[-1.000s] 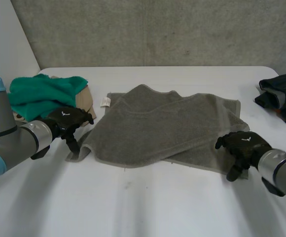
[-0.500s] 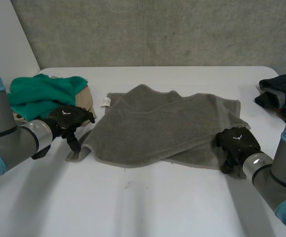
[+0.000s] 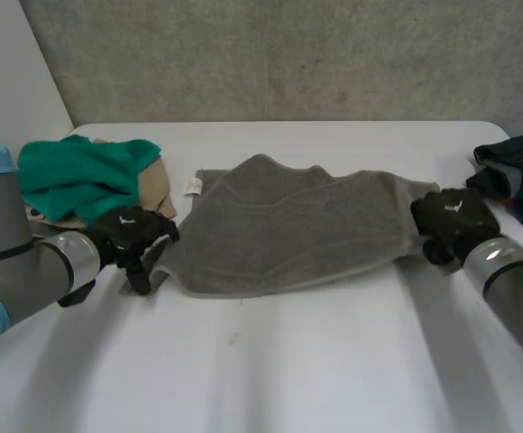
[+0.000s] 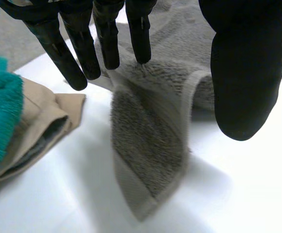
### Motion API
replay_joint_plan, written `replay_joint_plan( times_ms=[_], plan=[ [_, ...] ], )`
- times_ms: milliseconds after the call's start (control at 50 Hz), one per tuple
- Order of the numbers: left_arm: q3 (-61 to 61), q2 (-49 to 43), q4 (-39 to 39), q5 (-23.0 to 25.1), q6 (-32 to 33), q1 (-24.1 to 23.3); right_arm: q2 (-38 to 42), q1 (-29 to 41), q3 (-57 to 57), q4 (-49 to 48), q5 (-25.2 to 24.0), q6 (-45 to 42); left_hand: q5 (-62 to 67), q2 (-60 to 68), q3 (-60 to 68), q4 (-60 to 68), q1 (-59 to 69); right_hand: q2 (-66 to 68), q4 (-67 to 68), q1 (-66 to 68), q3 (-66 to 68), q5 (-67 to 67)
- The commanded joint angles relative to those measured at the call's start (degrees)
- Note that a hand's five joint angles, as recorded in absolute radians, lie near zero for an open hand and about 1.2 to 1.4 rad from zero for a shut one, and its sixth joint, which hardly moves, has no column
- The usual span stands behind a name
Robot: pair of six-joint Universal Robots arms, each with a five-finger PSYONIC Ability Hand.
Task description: Fold the laundry.
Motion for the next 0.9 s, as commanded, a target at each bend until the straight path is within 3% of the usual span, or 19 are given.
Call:
replay_joint_plan(
  times_ms=[20,120,340,540,640,680,720,900],
  plan=[
    [0.3,-1.8,-1.9,-0.9,-0.1,-2.4,-13.8,-0.7,-3.5,15.4,-3.9,0.8,2.5,2.9,2.7,2.5,2.9,12.5,11.7,14.9,12.1,14.0],
    [1.8,-4.1,-1.3,-2.3,-0.1,-4.0,-16.4,-2.9,-5.6,19.0,-5.1,3.2,3.3,3.7,3.6,3.3,3.7,12.5,11.7,14.9,12.1,14.0],
    [8.2,-11.3,5.3,-9.2,-3.7,-8.5,-17.3,-6.0,-7.1,19.9,-5.0,4.5,22.1,22.5,22.4,22.2,22.5,12.5,11.7,14.9,12.1,14.0],
    [10.2,-12.2,4.8,-9.9,-5.6,-10.9,-18.1,-9.5,-7.5,20.0,-5.3,5.2,35.8,36.2,36.0,35.8,36.2,12.5,11.7,14.9,12.1,14.0],
    [9.7,-11.7,4.5,-9.9,-5.7,-10.6,-18.2,-10.0,-7.8,20.4,-6.0,5.5,30.6,31.0,30.8,30.6,31.0,12.5,11.7,14.9,12.1,14.0],
    [8.9,-10.6,3.6,-9.9,-5.6,-10.3,-18.1,-10.0,-7.7,20.6,-6.5,5.4,14.5,14.9,14.8,14.6,14.9,12.5,11.7,14.9,12.1,14.0],
    [7.9,-9.5,3.0,-9.5,-5.6,-10.0,-18.0,-10.0,-7.6,20.4,-6.7,5.4,8.5,9.0,8.8,8.6,9.0,12.5,11.7,14.9,12.1,14.0],
    [0.2,-1.8,3.6,-7.7,-3.3,-7.4,-15.2,-10.4,-7.8,20.0,-6.4,5.3,8.8,9.3,9.1,8.9,9.3,12.5,11.7,14.9,12.1,14.0]
  ],
)
